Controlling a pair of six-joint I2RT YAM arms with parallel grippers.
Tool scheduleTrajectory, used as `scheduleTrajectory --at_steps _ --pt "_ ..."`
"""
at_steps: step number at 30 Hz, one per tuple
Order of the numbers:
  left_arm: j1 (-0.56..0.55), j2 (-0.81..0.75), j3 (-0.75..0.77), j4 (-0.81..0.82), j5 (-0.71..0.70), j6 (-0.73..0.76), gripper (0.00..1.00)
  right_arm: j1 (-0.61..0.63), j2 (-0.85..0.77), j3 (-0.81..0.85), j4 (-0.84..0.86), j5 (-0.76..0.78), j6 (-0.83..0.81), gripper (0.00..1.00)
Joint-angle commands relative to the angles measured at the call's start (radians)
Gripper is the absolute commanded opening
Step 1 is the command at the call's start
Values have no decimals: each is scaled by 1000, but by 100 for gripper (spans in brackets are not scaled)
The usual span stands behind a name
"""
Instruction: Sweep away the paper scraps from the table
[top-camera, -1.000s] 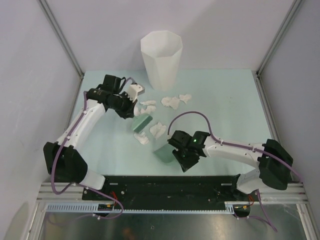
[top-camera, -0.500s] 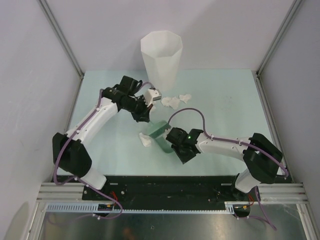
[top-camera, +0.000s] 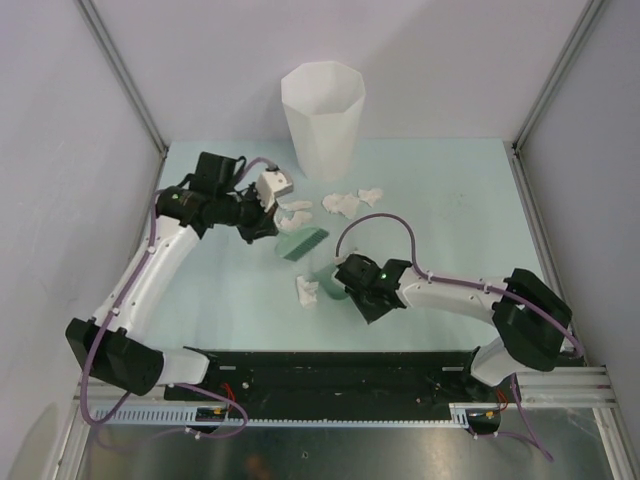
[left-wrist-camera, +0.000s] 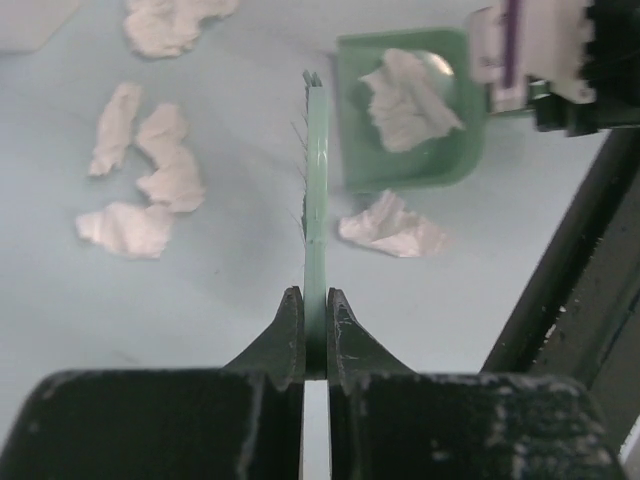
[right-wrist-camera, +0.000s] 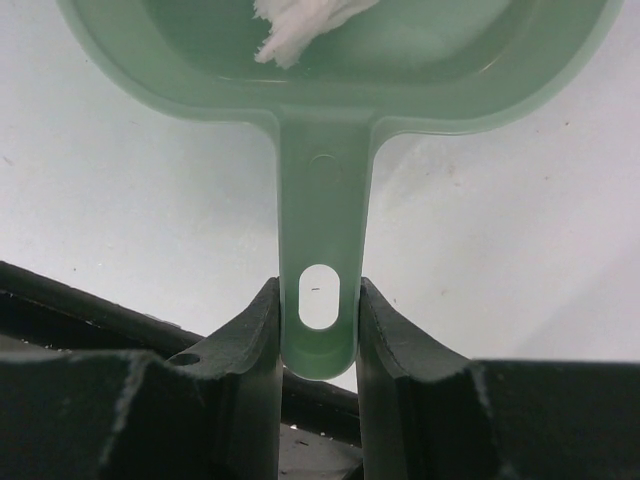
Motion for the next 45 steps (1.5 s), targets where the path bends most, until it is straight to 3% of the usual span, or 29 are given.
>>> scheduleTrajectory --at_steps 1,7,11,18,25,29,31,33,37,38,41,42,43,44,45 --pt "78 -36 61 7 -30 -33 0 -1 -85 -3 0 38 -8 0" --pt "195 -65 10 9 -36 -18 0 -56 -226 13 -75 3 -10 0" --pt "253 -88 -40 10 -44 1 0 -201 -304 115 -136 -47 -77 0" --pt "265 -97 -145 23 -15 13 0 -419 -209 400 -222 15 -244 0" --pt "265 -103 -227 53 3 30 0 -522 149 961 -379 187 -425 0" --pt "265 -96 -263 70 -9 30 0 -550 422 1493 -485 311 -497 0" --pt "267 -97 -267 78 -6 32 0 -547 524 1662 -488 408 -557 0" --pt "265 -99 -270 79 -4 30 0 -541 582 1720 -366 474 -661 0" --pt "267 -93 -266 83 -4 29 0 -501 540 1578 -24 518 -848 0" --pt "265 -91 -264 84 -1 28 0 -474 540 1553 132 538 -906 0" --pt "267 -83 -260 86 5 19 0 -431 590 1523 427 643 -1193 0" --pt "265 -82 -260 86 8 16 0 -409 642 1534 492 693 -1371 0" --pt "267 -86 -261 87 16 15 0 -400 647 1490 579 710 -1466 0" --pt "265 -89 -264 87 17 13 0 -392 639 1421 791 716 -1549 0" --pt "265 -92 -267 87 17 15 0 -383 639 1390 837 718 -1664 0"
